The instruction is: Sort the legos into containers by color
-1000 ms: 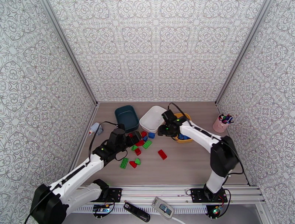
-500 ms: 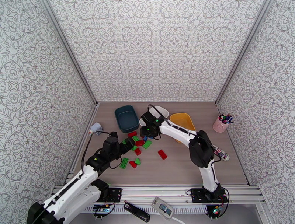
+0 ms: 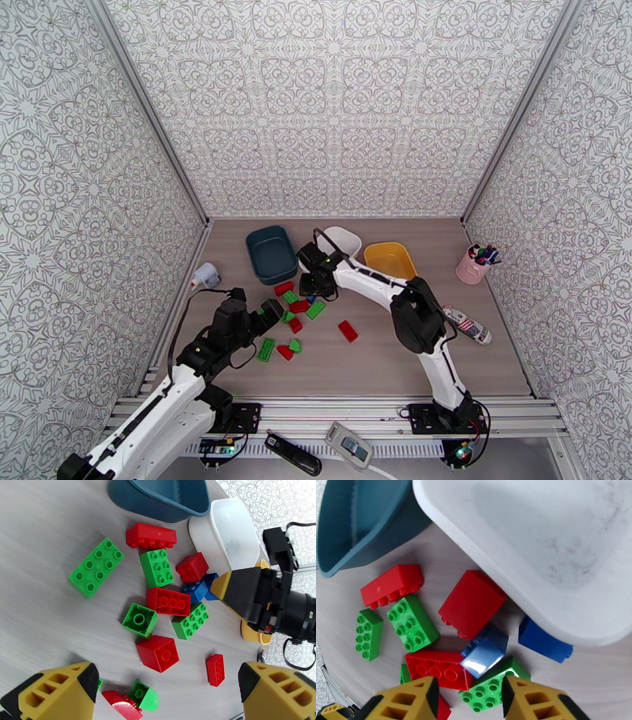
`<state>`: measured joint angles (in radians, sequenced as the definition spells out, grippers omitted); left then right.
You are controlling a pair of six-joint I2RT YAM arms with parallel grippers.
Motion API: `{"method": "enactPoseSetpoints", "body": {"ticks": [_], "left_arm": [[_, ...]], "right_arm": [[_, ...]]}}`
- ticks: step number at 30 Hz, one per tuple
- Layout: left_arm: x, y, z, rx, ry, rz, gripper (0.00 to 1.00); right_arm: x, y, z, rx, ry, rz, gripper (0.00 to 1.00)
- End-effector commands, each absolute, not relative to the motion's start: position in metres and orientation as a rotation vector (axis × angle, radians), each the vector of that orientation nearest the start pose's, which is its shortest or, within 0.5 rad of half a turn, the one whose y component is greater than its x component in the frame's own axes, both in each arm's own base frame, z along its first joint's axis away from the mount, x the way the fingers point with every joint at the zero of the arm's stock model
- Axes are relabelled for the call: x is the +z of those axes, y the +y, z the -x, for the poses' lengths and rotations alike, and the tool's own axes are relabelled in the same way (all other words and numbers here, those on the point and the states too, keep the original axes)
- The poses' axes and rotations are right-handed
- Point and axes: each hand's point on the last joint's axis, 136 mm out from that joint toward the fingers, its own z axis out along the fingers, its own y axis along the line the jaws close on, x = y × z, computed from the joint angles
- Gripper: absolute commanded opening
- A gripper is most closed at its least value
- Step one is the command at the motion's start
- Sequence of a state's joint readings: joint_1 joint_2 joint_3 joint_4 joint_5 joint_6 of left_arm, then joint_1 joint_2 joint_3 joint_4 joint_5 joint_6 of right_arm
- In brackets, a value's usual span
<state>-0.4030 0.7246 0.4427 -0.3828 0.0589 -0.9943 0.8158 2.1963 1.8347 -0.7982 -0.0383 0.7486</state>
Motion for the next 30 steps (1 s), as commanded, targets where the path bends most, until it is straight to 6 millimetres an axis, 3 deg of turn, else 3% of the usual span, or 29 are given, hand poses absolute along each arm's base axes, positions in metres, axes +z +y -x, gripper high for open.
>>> {"method": "enactPoseSetpoints", "body": {"ticks": [1,22,30], "left_arm": [[0.121,-0.113,-0.237,-0.8,2.291,0.668,0.99],[0.12,-0.106,-0.229,-0.803,2.281,0.684,0.99],[0.121,-0.106,-0.229,-0.81,2.276,0.682,0.99]], "right_arm": [[0.068,0.392,-0.354,0.447,2.848,0.084,0.47],[0.042,0.397,-0.359,0.413,2.87,0.054,0.46],[0.041,0.393,-0.359,0.392,2.866,0.049,0.36]]}}
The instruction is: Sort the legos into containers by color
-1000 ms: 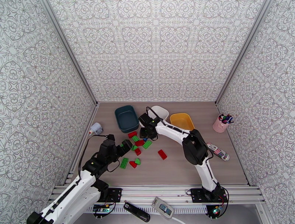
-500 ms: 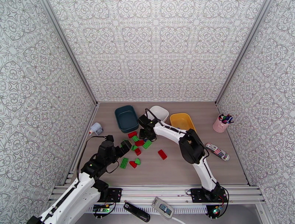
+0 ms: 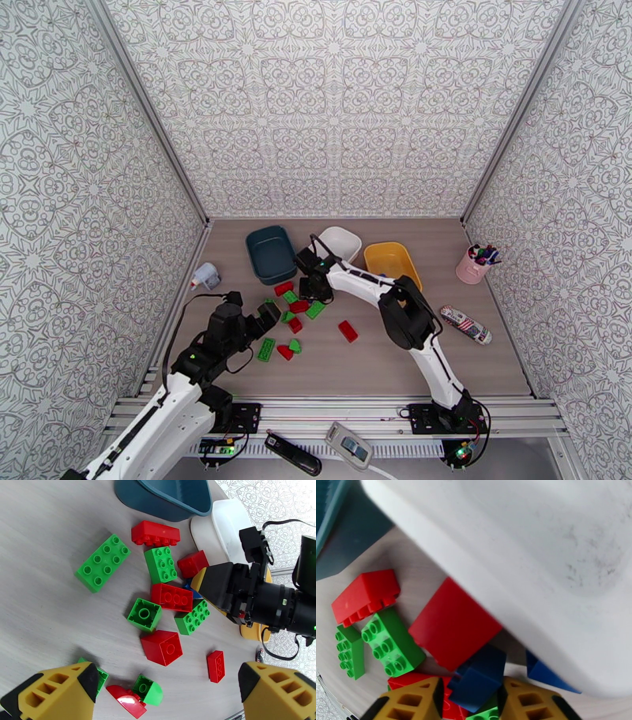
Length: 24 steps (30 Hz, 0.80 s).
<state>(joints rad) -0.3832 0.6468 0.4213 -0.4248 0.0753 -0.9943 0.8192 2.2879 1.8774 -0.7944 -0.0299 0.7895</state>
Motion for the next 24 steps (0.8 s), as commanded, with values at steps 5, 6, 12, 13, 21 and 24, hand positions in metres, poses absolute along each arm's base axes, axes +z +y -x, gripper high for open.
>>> {"method": "enactPoseSetpoints", "body": {"ticks": [5,6,12,13,21,24], "left_arm": [[0.124,-0.108,-0.232,-0.816,2.272,0.666,0.99],[0.125,-0.109,-0.233,-0.818,2.273,0.66,0.99],[0.13,-0.122,-0.242,-0.842,2.285,0.617,0.99],[0.131,-0.124,-0.244,-0.842,2.288,0.606,0.99],[0.148,-0.162,-0.262,-0.851,2.294,0.473,0.99],[0.154,-0.182,-0.268,-0.852,2.299,0.404,0.99]], "right_arm": [[0.06,0.388,-0.358,0.406,2.833,0.053,0.32],[0.064,0.387,-0.358,0.408,2.824,0.056,0.31],[0.094,0.378,-0.353,0.438,2.769,0.061,0.29],[0.098,0.375,-0.352,0.436,2.762,0.062,0.28],[0.129,0.33,-0.349,0.388,2.701,0.024,0.26],[0.138,0.296,-0.351,0.359,2.679,-0.028,0.26]]}}
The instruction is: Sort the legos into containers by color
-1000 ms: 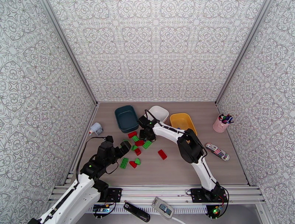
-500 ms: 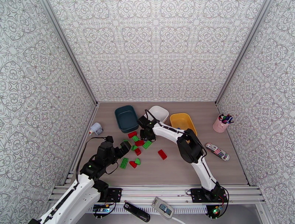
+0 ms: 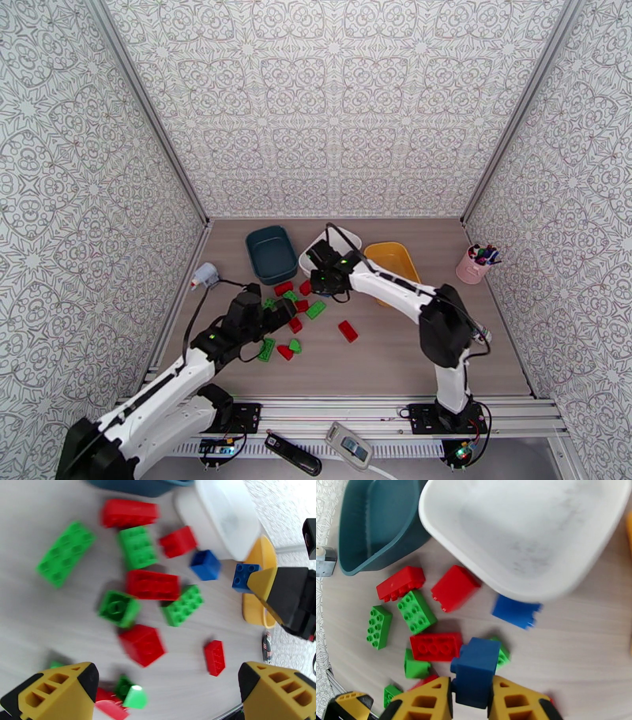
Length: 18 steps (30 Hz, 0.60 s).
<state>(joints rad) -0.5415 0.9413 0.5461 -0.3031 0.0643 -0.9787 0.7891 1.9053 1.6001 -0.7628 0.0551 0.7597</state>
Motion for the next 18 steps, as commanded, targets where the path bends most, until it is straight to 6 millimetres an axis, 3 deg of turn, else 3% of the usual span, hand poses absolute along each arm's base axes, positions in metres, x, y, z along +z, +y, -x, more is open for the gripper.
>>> {"method": "enactPoseSetpoints", "body": {"ticks": [1,8,11,14,18], "left_arm": [[0.155,-0.189,-0.27,-0.854,2.304,0.38,0.99],[0.16,-0.251,-0.281,-0.897,2.347,0.211,0.99],[0.165,-0.277,-0.284,-0.911,2.353,0.148,0.99],[0.167,-0.294,-0.286,-0.922,2.359,0.113,0.99],[0.172,-0.297,-0.287,-0.915,2.355,0.109,0.99]], "right_arm": [[0.137,0.282,-0.351,0.344,2.679,-0.053,0.26],[0.143,0.182,-0.351,0.27,2.648,-0.239,0.27],[0.14,0.151,-0.351,0.236,2.648,-0.291,0.29],[0.137,0.135,-0.351,0.206,2.662,-0.308,0.34],[0.139,0.129,-0.351,0.18,2.657,-0.303,0.54]]}}
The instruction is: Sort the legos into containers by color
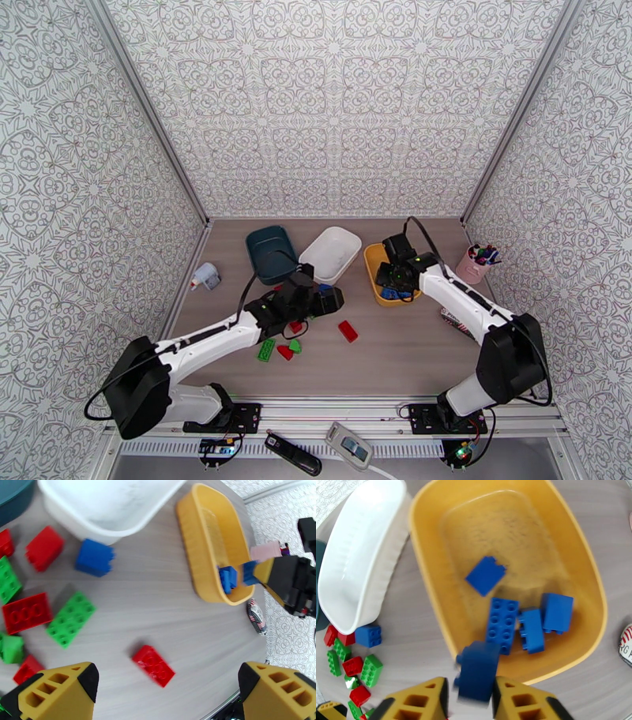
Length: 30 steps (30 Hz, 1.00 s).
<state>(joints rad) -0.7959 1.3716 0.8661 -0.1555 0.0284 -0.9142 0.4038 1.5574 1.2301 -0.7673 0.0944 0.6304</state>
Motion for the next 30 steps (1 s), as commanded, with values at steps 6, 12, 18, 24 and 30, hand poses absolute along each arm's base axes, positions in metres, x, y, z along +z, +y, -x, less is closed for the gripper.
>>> {"method": "enactPoseSetpoints", "body": {"ticks": [6,12,18,24,30], "left_arm": [[0.175,-0.269,-0.284,-0.852,2.336,0.167,0.99],[0.169,-0.228,-0.283,-0.811,2.321,0.286,0.99],[0.163,-0.191,-0.277,-0.768,2.316,0.385,0.99],[0.155,-0.166,-0.267,-0.755,2.311,0.454,0.99],[0.149,-0.151,-0.256,-0.753,2.302,0.496,0.99]], "right_arm": [[0.143,0.141,-0.352,0.254,2.652,-0.283,0.59],[0.143,0.179,-0.35,0.329,2.66,-0.2,0.59],[0.133,0.242,-0.346,0.385,2.694,-0.061,0.63],[0.116,0.307,-0.345,0.451,2.727,0.023,0.65],[0.098,0.341,-0.353,0.481,2.746,0.002,0.67]]}}
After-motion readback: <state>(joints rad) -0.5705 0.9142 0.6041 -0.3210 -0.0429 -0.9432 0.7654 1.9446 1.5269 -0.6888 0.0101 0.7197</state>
